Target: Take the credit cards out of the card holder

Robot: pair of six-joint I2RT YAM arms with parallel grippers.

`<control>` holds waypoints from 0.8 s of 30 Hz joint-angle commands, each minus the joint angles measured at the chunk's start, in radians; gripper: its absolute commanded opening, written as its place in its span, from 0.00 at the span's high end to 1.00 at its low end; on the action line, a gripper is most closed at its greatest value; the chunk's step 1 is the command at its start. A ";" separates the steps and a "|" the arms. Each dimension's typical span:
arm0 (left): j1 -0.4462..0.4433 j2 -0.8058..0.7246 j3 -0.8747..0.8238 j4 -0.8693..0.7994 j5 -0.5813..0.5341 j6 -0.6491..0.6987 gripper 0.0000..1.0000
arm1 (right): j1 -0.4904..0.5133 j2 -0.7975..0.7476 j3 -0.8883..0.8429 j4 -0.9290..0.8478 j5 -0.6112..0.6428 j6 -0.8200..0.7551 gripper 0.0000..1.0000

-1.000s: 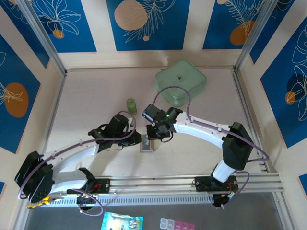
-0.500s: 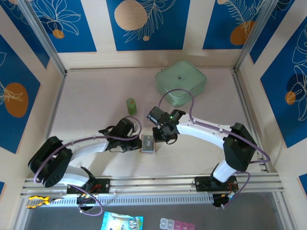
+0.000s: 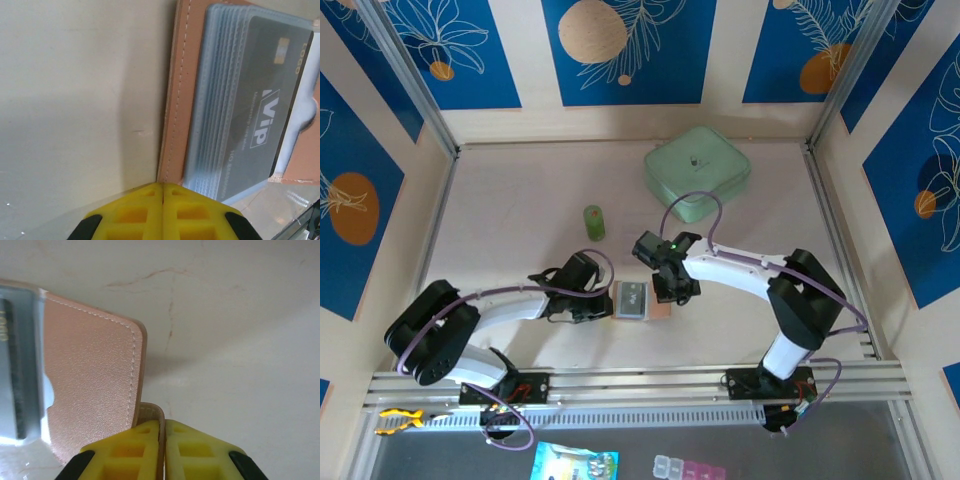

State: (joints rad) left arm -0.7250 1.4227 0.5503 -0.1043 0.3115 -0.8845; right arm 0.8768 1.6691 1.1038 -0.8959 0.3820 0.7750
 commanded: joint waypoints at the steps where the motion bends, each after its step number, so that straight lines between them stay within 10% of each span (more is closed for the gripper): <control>1: -0.004 -0.004 -0.021 -0.006 0.009 -0.004 0.95 | 0.013 0.056 0.013 0.008 0.015 0.010 0.88; 24: -0.002 -0.084 -0.093 -0.052 0.003 -0.002 0.95 | 0.067 0.128 0.087 -0.075 0.105 0.037 0.63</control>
State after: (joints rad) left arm -0.7250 1.3415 0.4786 -0.1051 0.3134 -0.8845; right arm 0.9306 1.8442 1.1717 -0.9363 0.4805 0.7940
